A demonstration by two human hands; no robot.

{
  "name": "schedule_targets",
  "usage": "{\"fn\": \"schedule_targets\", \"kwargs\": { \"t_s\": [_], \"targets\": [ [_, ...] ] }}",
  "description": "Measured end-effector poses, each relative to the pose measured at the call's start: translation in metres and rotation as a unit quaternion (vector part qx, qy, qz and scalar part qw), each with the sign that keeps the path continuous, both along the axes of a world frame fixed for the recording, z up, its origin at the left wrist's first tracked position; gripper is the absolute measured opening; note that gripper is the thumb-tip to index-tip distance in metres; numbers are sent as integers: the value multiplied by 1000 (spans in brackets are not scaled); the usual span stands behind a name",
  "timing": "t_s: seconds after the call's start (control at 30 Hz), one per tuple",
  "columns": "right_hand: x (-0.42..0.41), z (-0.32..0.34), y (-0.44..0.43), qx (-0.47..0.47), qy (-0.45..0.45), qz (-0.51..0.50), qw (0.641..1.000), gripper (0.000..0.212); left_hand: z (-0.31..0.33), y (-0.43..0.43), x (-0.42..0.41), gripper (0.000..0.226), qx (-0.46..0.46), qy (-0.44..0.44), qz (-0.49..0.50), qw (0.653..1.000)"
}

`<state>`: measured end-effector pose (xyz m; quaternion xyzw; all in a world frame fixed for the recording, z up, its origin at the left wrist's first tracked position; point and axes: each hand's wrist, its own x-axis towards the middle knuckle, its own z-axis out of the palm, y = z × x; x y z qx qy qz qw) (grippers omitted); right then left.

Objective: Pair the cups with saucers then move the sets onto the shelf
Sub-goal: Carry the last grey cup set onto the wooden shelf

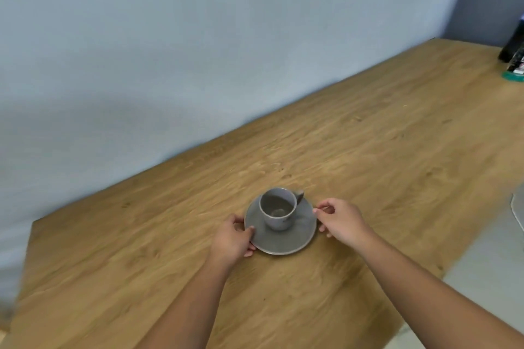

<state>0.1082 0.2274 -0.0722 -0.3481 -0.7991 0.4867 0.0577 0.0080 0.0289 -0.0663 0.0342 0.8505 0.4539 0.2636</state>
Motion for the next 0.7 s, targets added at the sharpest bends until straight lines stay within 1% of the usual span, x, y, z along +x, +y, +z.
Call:
{"fn": "schedule_targets", "kwargs": {
  "t_s": [0.07, 0.17, 0.4, 0.53, 0.7],
  "targets": [
    [-7, -7, 0, -22, 5, 7, 1000, 15, -6, -1, 0, 13, 13, 18, 3, 1000],
    [-15, -10, 0, -23, 5, 17, 1000, 14, -11, -2, 0, 7, 31, 29, 14, 999],
    [-22, -1, -8, -23, 8, 37, 999, 10, -8, -16, 3, 9, 64, 30, 47, 996],
    [-35, 13, -31, -27, 30, 69, 997, 6, 5, -45, 2, 7, 87, 38, 83, 992],
    [-61, 40, -92, -31, 64, 137, 988, 4, 28, -110, 2, 9, 100, 82, 149, 980]
  ]
}}
